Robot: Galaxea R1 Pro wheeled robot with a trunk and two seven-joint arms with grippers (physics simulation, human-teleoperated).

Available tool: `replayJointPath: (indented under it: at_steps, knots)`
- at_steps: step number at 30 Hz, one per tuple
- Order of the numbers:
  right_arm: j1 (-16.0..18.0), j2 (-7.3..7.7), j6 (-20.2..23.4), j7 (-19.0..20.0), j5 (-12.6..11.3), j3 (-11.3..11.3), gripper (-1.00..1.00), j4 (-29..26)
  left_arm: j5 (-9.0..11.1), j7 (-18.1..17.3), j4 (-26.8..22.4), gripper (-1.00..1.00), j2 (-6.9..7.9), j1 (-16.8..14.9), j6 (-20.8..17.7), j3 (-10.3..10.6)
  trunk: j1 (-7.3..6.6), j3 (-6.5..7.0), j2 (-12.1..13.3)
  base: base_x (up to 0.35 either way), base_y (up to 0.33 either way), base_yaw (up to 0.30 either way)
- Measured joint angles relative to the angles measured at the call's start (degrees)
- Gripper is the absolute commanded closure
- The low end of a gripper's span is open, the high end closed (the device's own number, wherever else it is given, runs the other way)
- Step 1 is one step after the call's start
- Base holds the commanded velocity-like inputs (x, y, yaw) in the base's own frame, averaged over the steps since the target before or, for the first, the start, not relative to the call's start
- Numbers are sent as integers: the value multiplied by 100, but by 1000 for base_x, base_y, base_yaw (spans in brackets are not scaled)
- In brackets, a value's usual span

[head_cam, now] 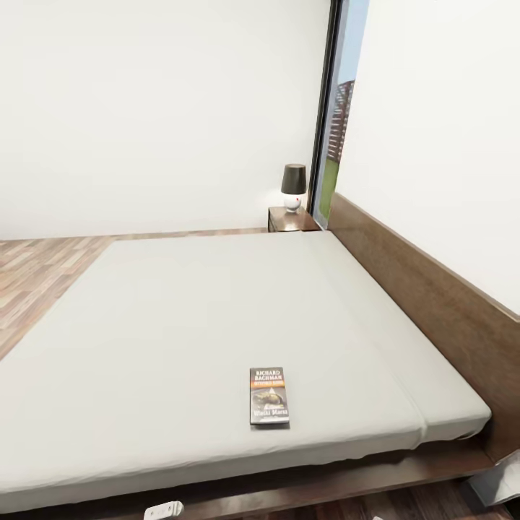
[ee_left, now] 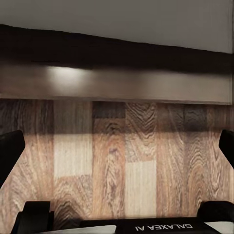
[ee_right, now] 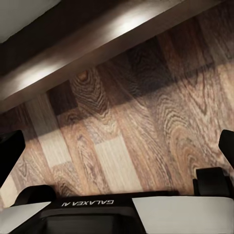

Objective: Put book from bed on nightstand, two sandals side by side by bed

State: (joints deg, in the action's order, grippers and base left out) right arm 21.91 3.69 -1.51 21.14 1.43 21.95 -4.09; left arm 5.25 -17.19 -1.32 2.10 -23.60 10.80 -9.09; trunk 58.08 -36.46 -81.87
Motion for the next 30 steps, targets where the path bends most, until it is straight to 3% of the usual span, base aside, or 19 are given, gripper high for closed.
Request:
replayJointPath:
  at_steps: [30]
  knots:
    - [0, 17, 0, 0, -8, 18, -100, -2, 0, 0, 0, -100, 0, 0, 0, -3, -659, 539, 1204, 0, 0, 0]
